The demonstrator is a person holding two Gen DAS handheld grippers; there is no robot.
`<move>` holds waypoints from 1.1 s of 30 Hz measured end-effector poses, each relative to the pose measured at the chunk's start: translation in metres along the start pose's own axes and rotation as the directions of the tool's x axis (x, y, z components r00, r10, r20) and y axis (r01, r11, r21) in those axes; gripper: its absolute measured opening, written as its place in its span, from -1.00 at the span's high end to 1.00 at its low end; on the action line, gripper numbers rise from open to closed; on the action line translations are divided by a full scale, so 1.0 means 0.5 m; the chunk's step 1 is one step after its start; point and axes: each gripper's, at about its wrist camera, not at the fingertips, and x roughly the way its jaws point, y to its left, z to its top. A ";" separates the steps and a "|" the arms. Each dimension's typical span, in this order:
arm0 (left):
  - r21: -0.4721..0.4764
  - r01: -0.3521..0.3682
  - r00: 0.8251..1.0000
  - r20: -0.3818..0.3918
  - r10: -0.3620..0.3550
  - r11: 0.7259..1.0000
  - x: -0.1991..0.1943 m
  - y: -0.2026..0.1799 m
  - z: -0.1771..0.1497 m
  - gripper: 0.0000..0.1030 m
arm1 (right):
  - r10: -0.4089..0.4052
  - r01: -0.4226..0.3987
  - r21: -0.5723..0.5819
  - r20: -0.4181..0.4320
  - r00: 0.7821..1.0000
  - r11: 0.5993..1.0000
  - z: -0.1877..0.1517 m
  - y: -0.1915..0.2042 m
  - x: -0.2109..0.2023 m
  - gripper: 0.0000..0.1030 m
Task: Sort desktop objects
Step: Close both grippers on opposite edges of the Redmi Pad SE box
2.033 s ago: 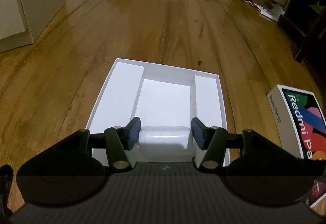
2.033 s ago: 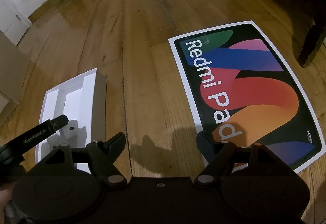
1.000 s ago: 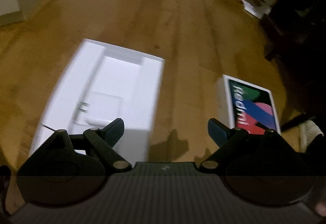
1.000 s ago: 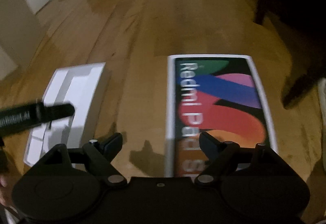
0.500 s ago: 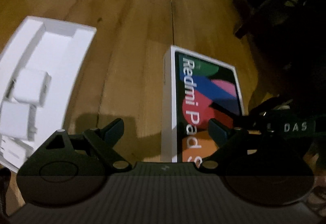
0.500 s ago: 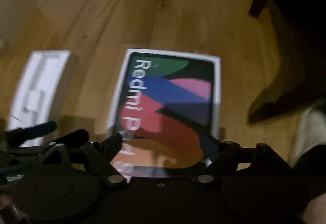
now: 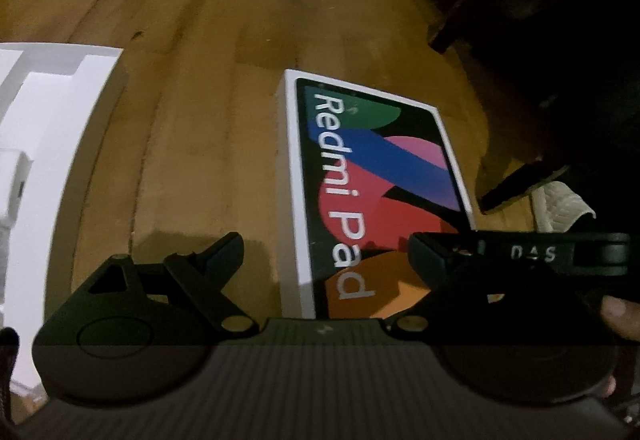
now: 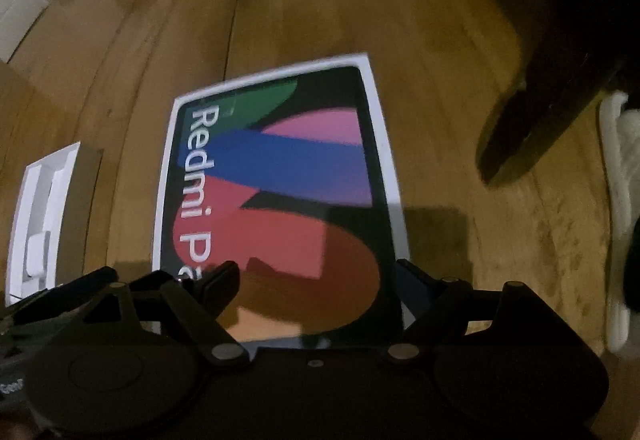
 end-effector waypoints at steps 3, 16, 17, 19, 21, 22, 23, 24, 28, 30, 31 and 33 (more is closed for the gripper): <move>0.024 0.009 1.000 0.000 -0.009 1.000 0.006 -0.004 -0.002 -0.74 | -0.006 0.006 -0.082 0.006 1.000 0.997 -0.002 0.003 0.002 -0.70; -0.035 0.074 0.995 -0.064 -0.076 0.997 0.048 0.013 -0.016 -0.59 | 0.049 -0.050 -0.068 -0.024 0.999 0.996 0.000 -0.039 0.034 -0.76; -0.042 0.082 0.994 -0.070 -0.084 0.996 0.053 0.013 -0.018 -0.58 | 0.056 -0.058 -0.068 -0.022 0.998 0.996 -0.001 -0.042 0.034 -0.76; -0.034 0.082 0.993 -0.084 -0.085 0.996 0.062 0.009 -0.025 -0.46 | 0.075 -0.076 -0.047 -0.019 0.997 0.996 -0.004 -0.052 0.035 -0.76; -0.028 0.048 0.995 -0.089 -0.051 0.998 0.069 0.008 -0.032 -0.39 | 0.090 -0.090 -0.023 -0.017 0.996 0.996 -0.007 -0.061 0.035 -0.77; -0.032 0.052 0.995 -0.088 -0.055 0.998 0.069 0.010 -0.033 -0.39 | 0.096 -0.096 -0.012 -0.016 0.995 0.995 -0.008 -0.065 0.037 -0.78; -0.035 0.056 0.994 -0.087 -0.059 0.998 0.069 0.012 -0.034 -0.39 | 0.097 -0.097 -0.004 -0.014 0.995 0.995 -0.009 -0.067 0.038 -0.79; -0.038 0.060 0.994 -0.086 -0.063 0.997 0.069 0.014 -0.036 -0.39 | 0.099 -0.099 0.008 -0.007 0.995 0.995 -0.011 -0.068 0.039 -0.80; -0.045 0.067 0.994 -0.082 -0.071 0.997 0.071 0.018 -0.038 -0.46 | 0.116 -0.116 0.034 0.013 0.993 0.993 -0.022 -0.073 0.041 -0.94; -0.045 0.072 0.994 -0.078 -0.076 0.996 0.073 0.017 -0.041 -0.47 | 0.130 -0.130 0.032 0.017 0.991 0.991 -0.021 -0.075 0.045 -0.96; -0.041 0.074 0.994 -0.076 -0.077 0.996 0.074 0.016 -0.041 -0.49 | 0.139 -0.139 0.033 0.020 0.990 0.990 -0.022 -0.079 0.045 -0.97; -0.031 0.073 0.994 -0.078 -0.076 0.997 0.076 0.012 -0.041 -0.52 | 0.156 -0.157 0.042 0.025 0.987 0.987 -0.025 -0.088 0.047 -0.97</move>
